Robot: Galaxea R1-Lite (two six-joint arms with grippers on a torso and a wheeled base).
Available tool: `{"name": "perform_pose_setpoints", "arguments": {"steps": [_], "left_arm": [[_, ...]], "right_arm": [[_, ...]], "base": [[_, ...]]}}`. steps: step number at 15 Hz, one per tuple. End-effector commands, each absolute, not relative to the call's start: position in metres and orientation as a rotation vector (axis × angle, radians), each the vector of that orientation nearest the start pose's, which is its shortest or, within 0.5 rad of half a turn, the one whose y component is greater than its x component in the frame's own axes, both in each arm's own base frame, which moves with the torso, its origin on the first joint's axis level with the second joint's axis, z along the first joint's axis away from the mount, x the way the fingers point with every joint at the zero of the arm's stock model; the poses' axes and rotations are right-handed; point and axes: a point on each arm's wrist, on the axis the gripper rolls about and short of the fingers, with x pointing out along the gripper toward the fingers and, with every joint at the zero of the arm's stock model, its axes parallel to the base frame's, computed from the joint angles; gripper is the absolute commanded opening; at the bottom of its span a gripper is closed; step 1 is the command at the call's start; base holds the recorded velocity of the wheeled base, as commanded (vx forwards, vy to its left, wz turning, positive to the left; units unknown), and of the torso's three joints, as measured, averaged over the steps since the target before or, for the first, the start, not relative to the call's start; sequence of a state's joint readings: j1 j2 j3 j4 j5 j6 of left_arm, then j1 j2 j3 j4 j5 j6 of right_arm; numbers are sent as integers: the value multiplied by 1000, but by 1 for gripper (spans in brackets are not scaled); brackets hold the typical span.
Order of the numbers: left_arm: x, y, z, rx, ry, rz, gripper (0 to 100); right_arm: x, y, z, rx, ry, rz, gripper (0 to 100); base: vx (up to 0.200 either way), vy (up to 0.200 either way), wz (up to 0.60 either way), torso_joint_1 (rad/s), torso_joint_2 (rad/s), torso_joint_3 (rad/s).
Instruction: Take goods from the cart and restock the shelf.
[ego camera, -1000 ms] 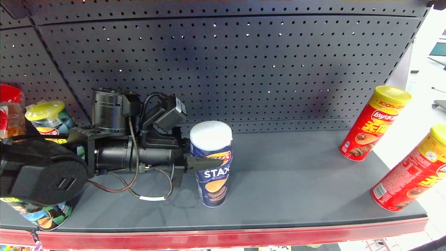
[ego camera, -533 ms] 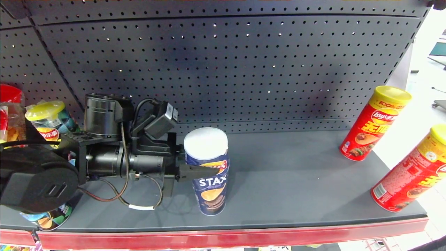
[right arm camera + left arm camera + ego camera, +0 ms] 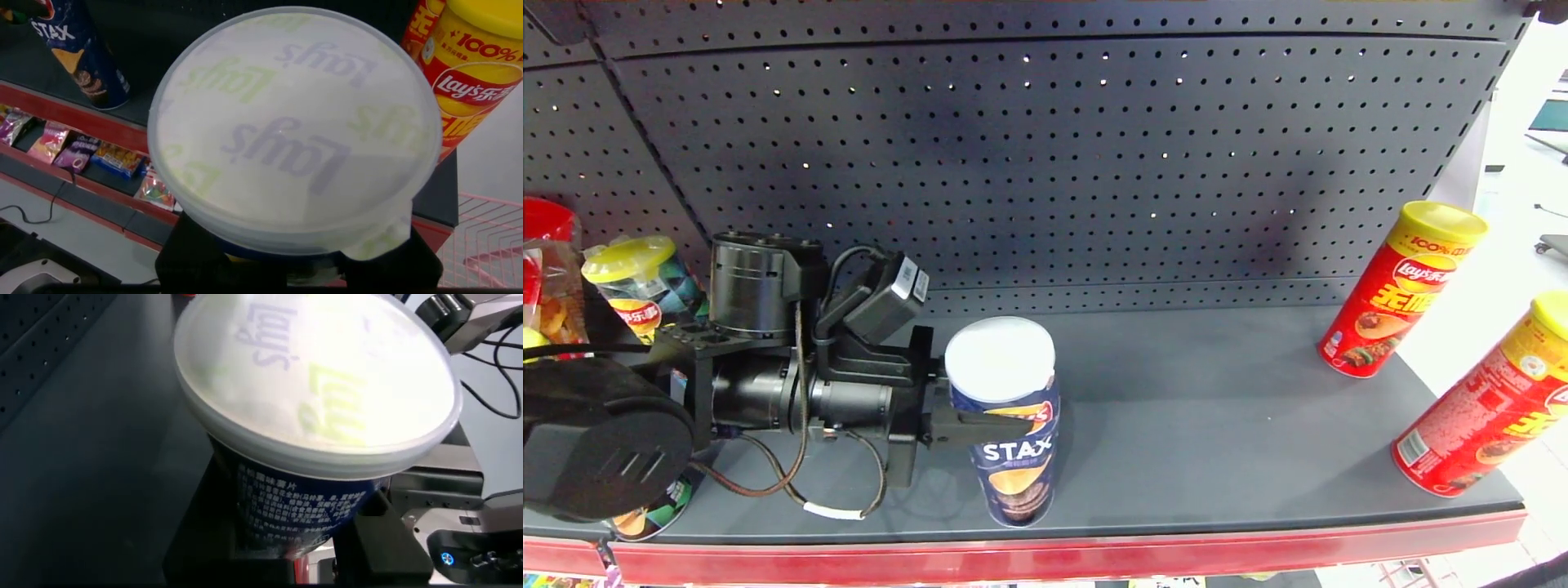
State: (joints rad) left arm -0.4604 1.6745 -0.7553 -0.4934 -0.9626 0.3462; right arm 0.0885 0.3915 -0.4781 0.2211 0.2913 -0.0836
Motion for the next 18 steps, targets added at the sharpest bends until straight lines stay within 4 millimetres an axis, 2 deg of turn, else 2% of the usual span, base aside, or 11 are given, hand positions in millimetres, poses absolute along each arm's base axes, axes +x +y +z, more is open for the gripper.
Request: {"name": "perform_pose_setpoints", "arguments": {"steps": [1, 16, 17, 18], "left_arm": [[242, -141, 165, 158, 212, -1469, 0], [240, -141, 163, 157, 213, -1485, 0], [240, -141, 163, 158, 212, -1485, 100], [240, -140, 162, 158, 214, -1482, 100]], "right_arm": [[-9, 6, 192, -69, 119, 385, 0], [-9, 6, 192, -69, 121, 384, 0], [-9, 6, 192, -69, 121, 384, 0], [-9, 6, 192, -71, 119, 384, 0]], "base": [[0, 0, 0, 0, 0, 0], [0, 0, 0, 0, 0, 0], [0, 0, 0, 0, 0, 0], [0, 0, 0, 0, 0, 0]]}}
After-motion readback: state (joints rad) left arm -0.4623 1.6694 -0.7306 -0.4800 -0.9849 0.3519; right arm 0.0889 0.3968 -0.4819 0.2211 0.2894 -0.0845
